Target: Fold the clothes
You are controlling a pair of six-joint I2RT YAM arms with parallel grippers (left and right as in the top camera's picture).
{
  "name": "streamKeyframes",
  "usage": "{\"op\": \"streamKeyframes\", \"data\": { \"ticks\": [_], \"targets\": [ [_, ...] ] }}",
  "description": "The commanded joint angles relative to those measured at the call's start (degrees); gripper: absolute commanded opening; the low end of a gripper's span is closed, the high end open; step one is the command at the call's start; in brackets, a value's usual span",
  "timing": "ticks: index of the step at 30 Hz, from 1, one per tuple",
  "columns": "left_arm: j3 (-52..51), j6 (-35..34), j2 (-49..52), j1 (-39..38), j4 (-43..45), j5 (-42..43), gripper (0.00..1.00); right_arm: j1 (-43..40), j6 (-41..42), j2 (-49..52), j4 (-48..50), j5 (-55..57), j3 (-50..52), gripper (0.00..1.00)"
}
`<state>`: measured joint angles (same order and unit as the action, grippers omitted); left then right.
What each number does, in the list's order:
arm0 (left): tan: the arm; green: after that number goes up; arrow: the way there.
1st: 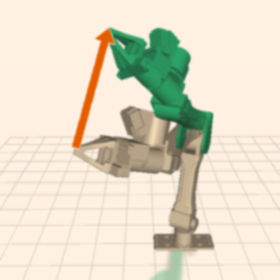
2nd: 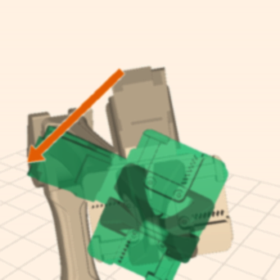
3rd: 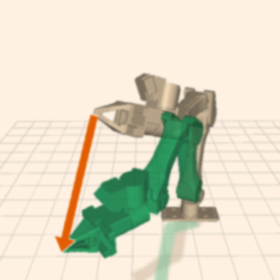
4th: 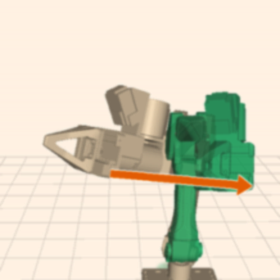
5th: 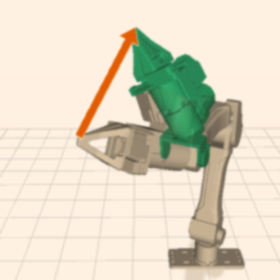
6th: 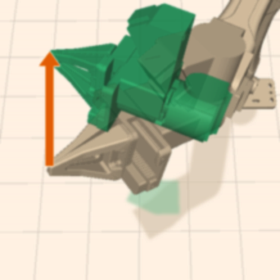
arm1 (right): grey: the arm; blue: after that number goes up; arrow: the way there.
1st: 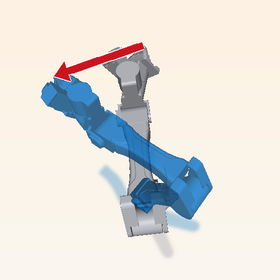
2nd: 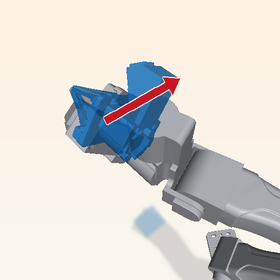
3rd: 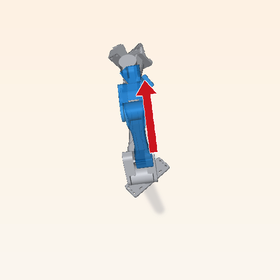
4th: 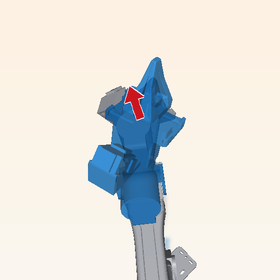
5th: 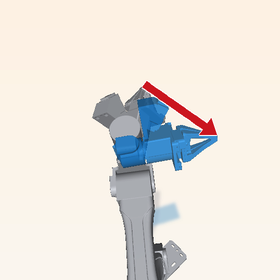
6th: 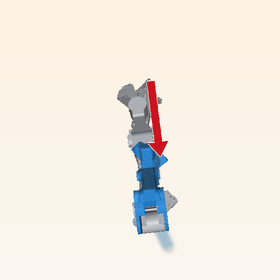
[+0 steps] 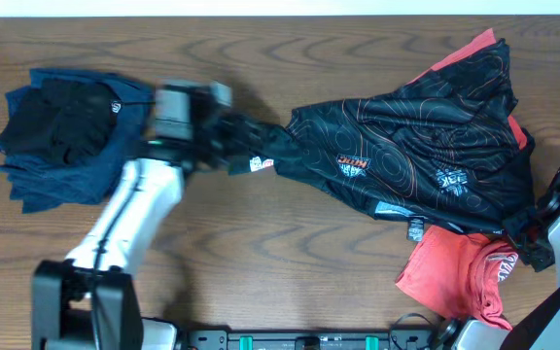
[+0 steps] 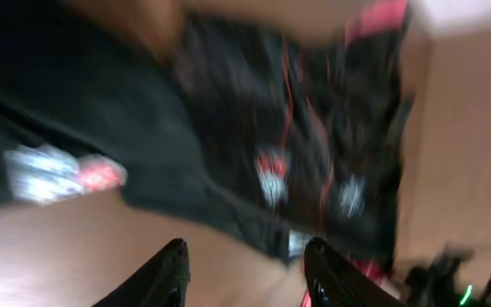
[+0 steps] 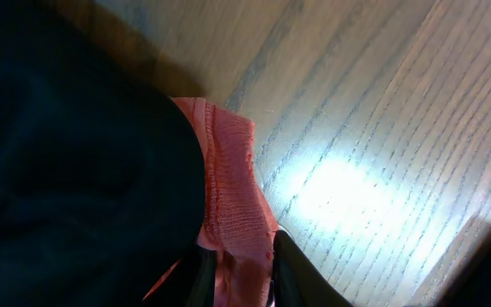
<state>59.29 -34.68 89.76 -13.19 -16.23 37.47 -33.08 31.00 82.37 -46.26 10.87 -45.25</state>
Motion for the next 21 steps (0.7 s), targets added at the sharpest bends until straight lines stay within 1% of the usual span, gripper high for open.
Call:
{"op": "streamKeyframes", "data": {
  "ticks": [1,4,6,9,12,16,18,21],
  "targets": [
    [0.04,2.27,3.43,-8.81,-0.57,-6.45,0.47,0.48,-0.46,-0.07,0.0,0.46,-0.33,0.21],
    [0.04,-2.23,7.23,-15.34,0.37,-10.82,0.46,0.48,-0.46,-0.07,0.0,0.46,-0.33,0.21],
    [0.04,-5.05,10.01,-18.38,1.42,-13.05,0.47,0.48,-0.48,-0.07,0.0,0.46,-0.33,0.22],
    [0.04,-7.48,14.58,-21.68,4.48,-13.73,0.47,0.46,-1.09,-0.07,0.09,0.46,-0.33,0.22],
    [0.04,-9.05,17.81,-23.08,7.02,-14.67,0.47,0.48,-1.09,-0.07,0.13,0.46,-0.33,0.22],
    [0.04,-9.4,20.96,-23.56,8.72,-17.14,0.49,0.48,-1.09,-0.07,0.15,0.46,-0.33,0.22],
    [0.04,-9.62,22.29,-23.56,10.05,-17.55,0.52,0.48,-1.09,-0.07,0.2,0.44,-0.33,0.22],
    [0.04,-9.6,24.37,-23.54,14.97,-17.66,0.53,0.48,-1.09,-0.07,0.2,0.44,-0.33,0.22]
  ]
}}
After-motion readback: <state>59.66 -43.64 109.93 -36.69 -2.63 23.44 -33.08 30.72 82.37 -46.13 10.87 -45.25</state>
